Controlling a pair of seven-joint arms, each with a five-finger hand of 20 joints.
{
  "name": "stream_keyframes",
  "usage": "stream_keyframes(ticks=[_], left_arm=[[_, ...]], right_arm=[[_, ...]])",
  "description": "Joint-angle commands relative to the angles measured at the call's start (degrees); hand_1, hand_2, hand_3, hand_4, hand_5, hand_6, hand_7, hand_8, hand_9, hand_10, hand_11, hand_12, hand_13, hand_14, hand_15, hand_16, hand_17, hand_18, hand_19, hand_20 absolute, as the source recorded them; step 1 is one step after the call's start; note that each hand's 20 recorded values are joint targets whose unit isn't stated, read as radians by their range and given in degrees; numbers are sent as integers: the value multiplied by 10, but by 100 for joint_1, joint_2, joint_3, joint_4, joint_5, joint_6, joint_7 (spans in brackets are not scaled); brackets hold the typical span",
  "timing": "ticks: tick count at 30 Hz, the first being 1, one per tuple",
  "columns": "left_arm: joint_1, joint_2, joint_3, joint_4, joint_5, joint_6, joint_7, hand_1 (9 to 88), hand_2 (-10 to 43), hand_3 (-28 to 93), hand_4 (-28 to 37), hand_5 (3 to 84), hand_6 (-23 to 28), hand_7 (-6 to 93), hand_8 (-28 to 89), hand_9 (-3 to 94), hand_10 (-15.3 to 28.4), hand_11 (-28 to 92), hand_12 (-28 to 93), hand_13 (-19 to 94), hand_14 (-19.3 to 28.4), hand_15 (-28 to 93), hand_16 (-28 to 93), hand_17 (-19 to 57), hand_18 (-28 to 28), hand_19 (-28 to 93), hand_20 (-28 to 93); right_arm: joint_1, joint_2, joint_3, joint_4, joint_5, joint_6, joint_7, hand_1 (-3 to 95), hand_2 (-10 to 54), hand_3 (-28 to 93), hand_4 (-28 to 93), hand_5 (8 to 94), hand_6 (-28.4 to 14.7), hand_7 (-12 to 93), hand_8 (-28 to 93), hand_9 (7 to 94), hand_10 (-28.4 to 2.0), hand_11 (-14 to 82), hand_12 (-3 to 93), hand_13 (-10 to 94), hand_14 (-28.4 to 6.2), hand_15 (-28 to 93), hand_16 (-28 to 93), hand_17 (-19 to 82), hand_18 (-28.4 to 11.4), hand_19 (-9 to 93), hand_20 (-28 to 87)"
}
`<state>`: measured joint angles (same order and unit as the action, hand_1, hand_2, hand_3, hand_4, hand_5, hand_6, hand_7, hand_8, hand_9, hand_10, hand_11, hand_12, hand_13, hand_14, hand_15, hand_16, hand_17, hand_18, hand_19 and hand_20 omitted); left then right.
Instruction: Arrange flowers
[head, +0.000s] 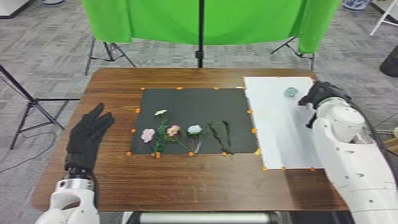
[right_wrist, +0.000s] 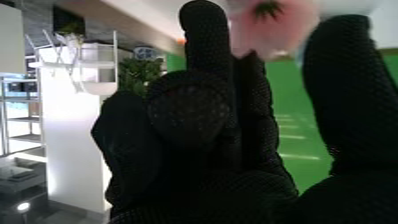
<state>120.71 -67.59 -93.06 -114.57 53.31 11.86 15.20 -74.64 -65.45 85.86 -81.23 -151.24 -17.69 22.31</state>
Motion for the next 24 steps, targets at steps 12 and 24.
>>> stream_keyframes(ticks=[12,24], left_arm=[[125,-61,-48,-13,-5,-4,5,206,42,644,-273,411,46,52,-53,420,134,133,96,347,157,95,12,67,108,17,184],[91,-56,-16,6,11,7,37,205,41,646,-274,411,44,55,-53,420,134,134,96,347,158,95,12,66,111,17,185]], right_arm=[[-223,394,-597,-372,-90,1429,-87,663,-95,469,-153,819,24,187,51,933,-74,83,375,927,-4,602,335,658,-104,932,571],[498,443,-2191,-1614,1896,932,-85,656,-95,485,-148,820,16,186,64,934,-81,95,381,928,0,596,343,661,-96,932,564]])
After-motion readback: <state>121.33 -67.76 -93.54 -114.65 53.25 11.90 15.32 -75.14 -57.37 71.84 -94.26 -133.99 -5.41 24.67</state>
